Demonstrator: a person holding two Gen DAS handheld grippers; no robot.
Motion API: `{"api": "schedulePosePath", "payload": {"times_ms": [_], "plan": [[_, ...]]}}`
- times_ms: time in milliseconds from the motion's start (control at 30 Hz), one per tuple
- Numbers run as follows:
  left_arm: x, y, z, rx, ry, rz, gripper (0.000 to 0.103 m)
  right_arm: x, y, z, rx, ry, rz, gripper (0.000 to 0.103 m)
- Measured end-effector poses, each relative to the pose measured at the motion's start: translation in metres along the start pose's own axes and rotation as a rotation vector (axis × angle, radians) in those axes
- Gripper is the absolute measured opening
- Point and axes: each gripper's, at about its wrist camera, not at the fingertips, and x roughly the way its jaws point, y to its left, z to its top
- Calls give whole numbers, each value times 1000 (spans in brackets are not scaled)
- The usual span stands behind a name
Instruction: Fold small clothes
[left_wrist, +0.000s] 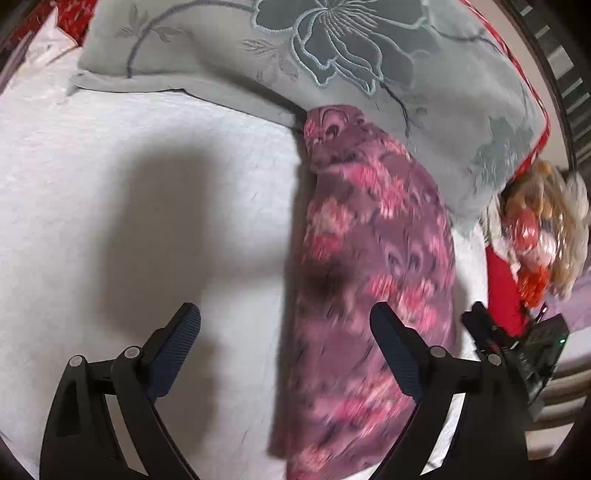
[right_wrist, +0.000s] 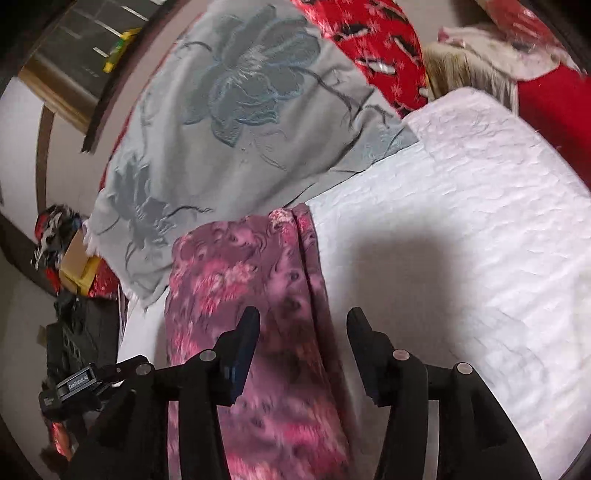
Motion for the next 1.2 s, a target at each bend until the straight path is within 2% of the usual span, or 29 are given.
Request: {"api": "schedulePosePath", "payload": {"times_ms": [133, 200, 233, 267, 333, 433, 467, 500, 533, 567, 600, 667, 733, 800, 833, 900, 933, 967, 1000, 1033, 1067, 1100, 1133, 1200], "plan": [[18, -11, 8, -7, 31, -23, 94, 43, 17, 20, 19, 29, 8, 61], [28, -15, 9, -6, 42, -27, 94, 57, 29, 24, -17, 26, -33, 57], [26, -9, 5, -8, 39, -26, 94, 59, 36, 25, -64, 14, -50, 33], [31, -9, 8, -8, 37, -22, 94, 62, 43, 26, -124, 8, -93, 5], [40, -5, 11, -9, 42, -8, 96, 77, 38, 26, -149, 43, -206, 5], [38, -10, 14, 35, 41, 3, 96, 66, 27, 30, -101, 23, -166, 8], [35, -11, 15, 54, 45, -8, 96, 59, 23, 31, -83, 11, -137, 18], [27, -7, 15, 63, 39, -36, 96, 50, 17, 31, -54, 4, -100, 22], [21, -2, 14, 52, 26, -57, 96, 40, 5, 29, -8, 16, -34, 35], [17, 3, 13, 33, 16, -84, 96, 34, -2, 26, 16, 28, 5, 53], [14, 10, 11, 5, 15, -126, 96, 28, -10, 21, 34, 36, 39, 59], [15, 24, 5, -65, 51, -220, 96, 24, -20, 12, 34, 53, 66, 62], [25, 27, -2, -108, 98, -261, 96, 32, -23, -2, 31, 123, 132, 63], [30, 18, -11, -81, 105, -264, 99, 33, -12, -9, -23, 139, 175, 63], [31, 11, -13, -47, 104, -261, 100, 40, -5, -12, -36, 182, 206, 63], [34, 1, -18, -7, 142, -284, 99, 42, 4, -13, -42, 170, 174, 63], [34, 1, -21, -20, 139, -280, 90, 42, 6, -13, -44, 161, 158, 57], [32, 1, -22, -30, 116, -246, 81, 40, 8, -13, -50, 148, 146, 42], [29, 4, -23, -22, 107, -221, 58, 35, 13, -13, -87, 126, 114, 31], [34, -1, -24, -19, 102, -208, 46, 32, 21, -16, -126, 115, 95, 25], [33, 1, -25, -23, 94, -208, 40, 29, 26, -19, -154, 104, 77, 23], [26, 4, -26, -25, 79, -212, 27, 27, 31, -20, -174, 93, 59, 22], [20, 6, -28, -19, 68, -210, 22, 23, 38, -24, -192, 76, 38, 21], [8, 4, -33, 5, 41, -189, 21, 18, 48, -27, -198, 55, 30, 21]]}}
